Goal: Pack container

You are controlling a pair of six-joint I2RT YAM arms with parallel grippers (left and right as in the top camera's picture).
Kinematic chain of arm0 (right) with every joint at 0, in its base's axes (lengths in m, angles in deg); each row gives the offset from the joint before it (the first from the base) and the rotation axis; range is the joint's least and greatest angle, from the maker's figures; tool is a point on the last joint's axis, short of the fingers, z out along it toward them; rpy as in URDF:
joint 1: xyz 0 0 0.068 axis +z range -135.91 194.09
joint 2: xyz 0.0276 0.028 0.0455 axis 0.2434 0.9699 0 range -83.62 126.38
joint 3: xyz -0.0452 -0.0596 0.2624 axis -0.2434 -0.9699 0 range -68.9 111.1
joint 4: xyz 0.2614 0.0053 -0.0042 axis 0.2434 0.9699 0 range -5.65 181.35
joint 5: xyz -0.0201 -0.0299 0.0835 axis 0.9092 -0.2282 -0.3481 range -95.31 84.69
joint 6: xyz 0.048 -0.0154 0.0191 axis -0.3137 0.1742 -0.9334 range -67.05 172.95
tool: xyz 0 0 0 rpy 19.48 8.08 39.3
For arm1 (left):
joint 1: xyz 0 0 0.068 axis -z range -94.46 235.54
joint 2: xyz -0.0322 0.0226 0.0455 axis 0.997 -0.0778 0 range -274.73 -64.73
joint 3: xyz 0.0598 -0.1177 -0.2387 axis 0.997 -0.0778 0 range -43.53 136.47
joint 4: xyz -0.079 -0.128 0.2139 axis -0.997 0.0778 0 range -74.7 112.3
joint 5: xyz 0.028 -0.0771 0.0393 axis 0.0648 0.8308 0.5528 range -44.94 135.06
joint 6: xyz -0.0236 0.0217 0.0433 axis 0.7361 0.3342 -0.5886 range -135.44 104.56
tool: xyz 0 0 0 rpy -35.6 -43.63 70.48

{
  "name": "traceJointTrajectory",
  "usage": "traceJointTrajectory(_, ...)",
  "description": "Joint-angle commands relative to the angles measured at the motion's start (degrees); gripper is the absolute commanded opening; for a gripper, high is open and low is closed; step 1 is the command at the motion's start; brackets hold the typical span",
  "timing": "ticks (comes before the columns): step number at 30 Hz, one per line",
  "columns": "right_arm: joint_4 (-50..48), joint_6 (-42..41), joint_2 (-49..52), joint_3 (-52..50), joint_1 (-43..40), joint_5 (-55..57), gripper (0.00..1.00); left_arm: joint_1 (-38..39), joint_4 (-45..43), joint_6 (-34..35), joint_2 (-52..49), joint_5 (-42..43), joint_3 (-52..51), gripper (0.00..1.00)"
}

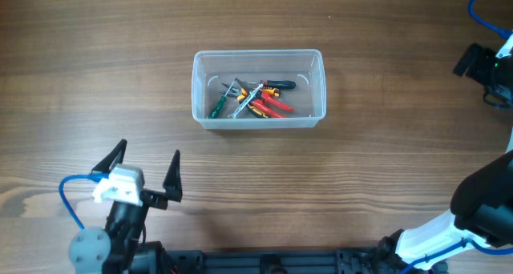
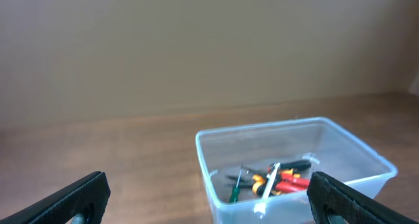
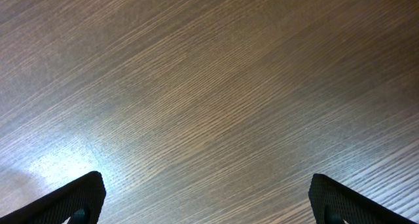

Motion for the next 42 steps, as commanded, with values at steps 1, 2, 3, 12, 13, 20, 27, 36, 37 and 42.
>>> traceJointTrajectory(1,-0.1,-1.0,0.1,-0.1,0.2,-0.5,1.0,0.3,-0.9,1.8,0.8,-2.1,-2.8,1.0)
traceJointTrajectory(2,-0.1,-1.0,0.1,-0.1,0.2,-0.5,1.0,0.5,-1.1,1.8,0.8,-2.5,-3.2,1.0)
traceJointTrajectory(3,-0.1,-1.0,0.1,-0.1,0.2,-0.5,1.0,0.6,-1.4,1.8,0.8,-2.7,-3.6,1.0)
traceJointTrajectory(12,-0.1,-1.0,0.1,-0.1,0.2,-0.5,1.0,1.3,-6.8,0.3,0.8,-2.7,-11.3,1.0)
traceJointTrajectory(13,-0.1,-1.0,0.1,-0.1,0.2,-0.5,1.0,1.3,-7.5,0.3,0.8,-2.7,-12.2,1.0)
traceJointTrajectory(20,-0.2,-1.0,0.1,-0.1,0.2,-0.5,1.0,1.3,-9.0,0.3,0.8,-2.7,-16.8,1.0)
traceJointTrajectory(27,-0.2,-1.0,0.1,-0.1,0.2,-0.5,1.0,1.3,-9.6,0.3,0.8,-4.1,-18.0,1.0)
traceJointTrajectory(36,-0.2,-1.0,0.1,-0.1,0.2,-0.5,1.0,1.3,-19.3,-1.7,0.8,-4.3,-19.2,1.0)
traceJointTrajectory(37,-0.1,-1.0,0.1,-0.1,0.2,-0.5,1.0,1.3,-22.8,-2.9,0.8,-4.3,-19.8,1.0)
traceJointTrajectory(42,-0.2,-1.0,0.1,-0.1,0.2,-0.5,1.0,1.3,-28.0,-4.3,0.8,-4.4,-20.8,1.0)
